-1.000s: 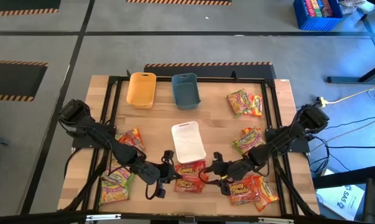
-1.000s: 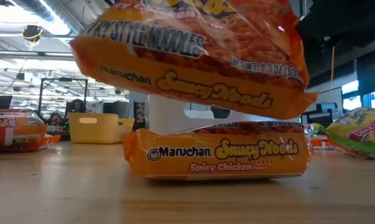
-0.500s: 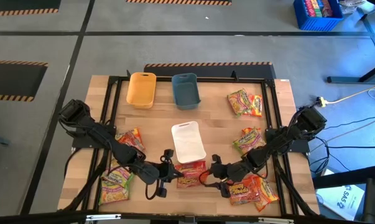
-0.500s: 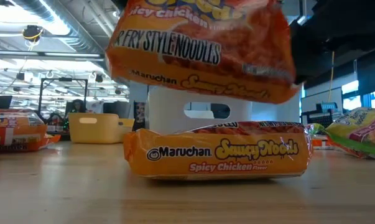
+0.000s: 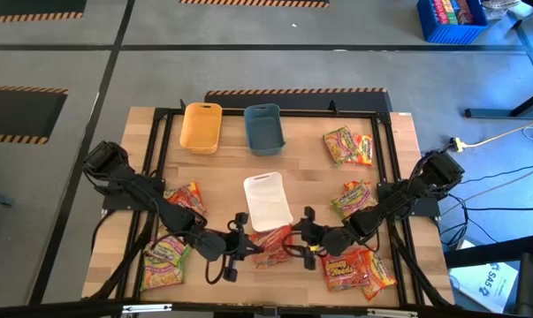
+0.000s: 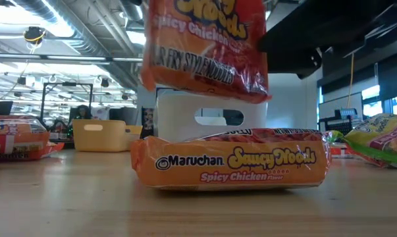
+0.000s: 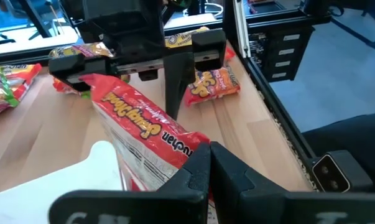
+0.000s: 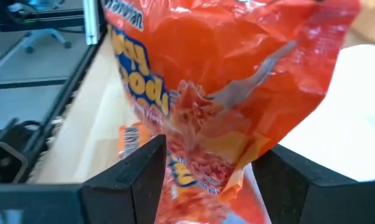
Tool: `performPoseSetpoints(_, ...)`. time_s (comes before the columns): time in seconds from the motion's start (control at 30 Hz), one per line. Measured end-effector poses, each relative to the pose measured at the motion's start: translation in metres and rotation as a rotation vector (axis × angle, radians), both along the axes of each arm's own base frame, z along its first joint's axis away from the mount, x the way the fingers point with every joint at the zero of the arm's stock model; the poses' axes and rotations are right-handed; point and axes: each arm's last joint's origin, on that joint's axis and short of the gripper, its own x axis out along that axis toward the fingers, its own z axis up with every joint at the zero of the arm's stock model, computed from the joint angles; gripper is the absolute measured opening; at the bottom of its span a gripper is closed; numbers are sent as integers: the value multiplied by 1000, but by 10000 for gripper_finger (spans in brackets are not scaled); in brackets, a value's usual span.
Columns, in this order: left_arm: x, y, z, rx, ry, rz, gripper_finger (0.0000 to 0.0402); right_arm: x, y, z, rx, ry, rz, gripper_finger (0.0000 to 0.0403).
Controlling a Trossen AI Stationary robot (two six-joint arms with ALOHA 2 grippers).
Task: Sort Maruchan noodles
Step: Put the red noodle pack into the blue bin
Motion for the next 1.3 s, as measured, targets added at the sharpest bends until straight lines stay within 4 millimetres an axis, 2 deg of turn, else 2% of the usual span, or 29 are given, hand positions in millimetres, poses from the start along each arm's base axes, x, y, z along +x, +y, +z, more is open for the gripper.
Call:
performPoseSetpoints(0.33,-1,-3,0,18,-10,-20,0,-1,-2,-1,-36,10,-40,214)
performPoseSetpoints(0.6,0,0,1,23,-13,-3,0,8,8,3,65,-76,210,214)
performPoseSetpoints(0.83,2,2,0,26,-13,8,0,13,10,-6,57,-104,236,211)
performPoseSetpoints(0.97,2,3,1,44,-20,0,0,13,10,-6,55,-105,237,182)
performPoseSetpoints(1.2,2,1,1,25,-12,-28,0,13,10,-6,12,-111,242,88)
performPoseSetpoints(1.3,2,1,1,16,-10,-29,10,13,10,-5,-8,-109,247,73)
